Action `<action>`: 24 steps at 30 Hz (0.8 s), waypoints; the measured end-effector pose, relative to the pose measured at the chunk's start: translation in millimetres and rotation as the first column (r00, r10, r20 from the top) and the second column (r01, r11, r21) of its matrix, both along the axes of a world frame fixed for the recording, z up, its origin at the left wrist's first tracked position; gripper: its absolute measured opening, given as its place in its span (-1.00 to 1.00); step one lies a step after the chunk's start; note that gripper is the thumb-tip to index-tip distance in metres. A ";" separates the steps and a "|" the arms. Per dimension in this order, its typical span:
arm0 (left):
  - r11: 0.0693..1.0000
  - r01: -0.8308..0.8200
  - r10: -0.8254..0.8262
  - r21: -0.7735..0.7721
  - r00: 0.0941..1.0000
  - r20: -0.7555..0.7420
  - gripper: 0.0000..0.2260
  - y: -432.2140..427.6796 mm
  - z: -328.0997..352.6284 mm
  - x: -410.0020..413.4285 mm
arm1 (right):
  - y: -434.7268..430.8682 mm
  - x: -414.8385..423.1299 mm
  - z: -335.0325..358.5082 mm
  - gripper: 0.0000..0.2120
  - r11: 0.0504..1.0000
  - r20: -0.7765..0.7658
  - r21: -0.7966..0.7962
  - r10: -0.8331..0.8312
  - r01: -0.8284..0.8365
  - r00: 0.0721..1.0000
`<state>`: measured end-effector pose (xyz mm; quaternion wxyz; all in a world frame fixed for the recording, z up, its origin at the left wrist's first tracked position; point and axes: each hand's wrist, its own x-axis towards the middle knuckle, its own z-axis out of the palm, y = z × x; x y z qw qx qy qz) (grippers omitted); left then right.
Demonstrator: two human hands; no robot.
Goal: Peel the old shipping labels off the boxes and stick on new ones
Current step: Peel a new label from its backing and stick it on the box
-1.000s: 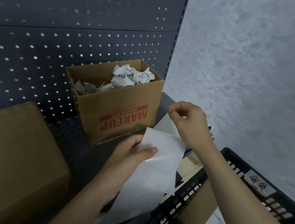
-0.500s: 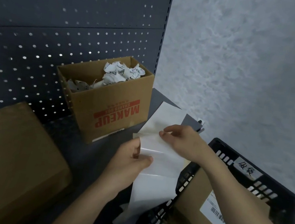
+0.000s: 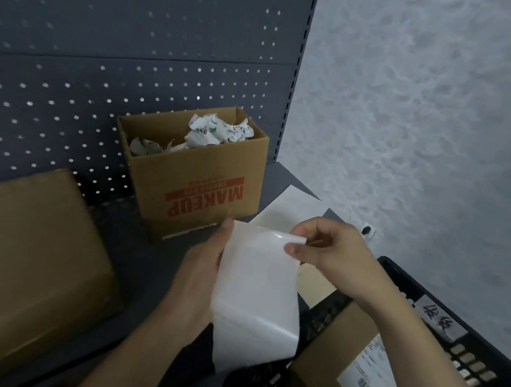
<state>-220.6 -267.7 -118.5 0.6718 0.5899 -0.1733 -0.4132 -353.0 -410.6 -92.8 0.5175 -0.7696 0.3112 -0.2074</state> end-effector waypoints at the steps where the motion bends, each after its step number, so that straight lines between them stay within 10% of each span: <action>1: 1.000 -0.005 0.004 0.010 0.999 0.035 -0.74 1.9 -0.5 0.8 | 0.8 -1.4 1.6 -0.91 1.000 0.012 0.000 0.028 -0.028 1.000; 24: 0.965 0.258 -0.239 0.053 0.773 0.588 -0.82 38.1 -2.8 -9.6 | 27.6 13.1 0.4 -0.91 0.938 0.104 -0.071 0.346 -0.340 0.933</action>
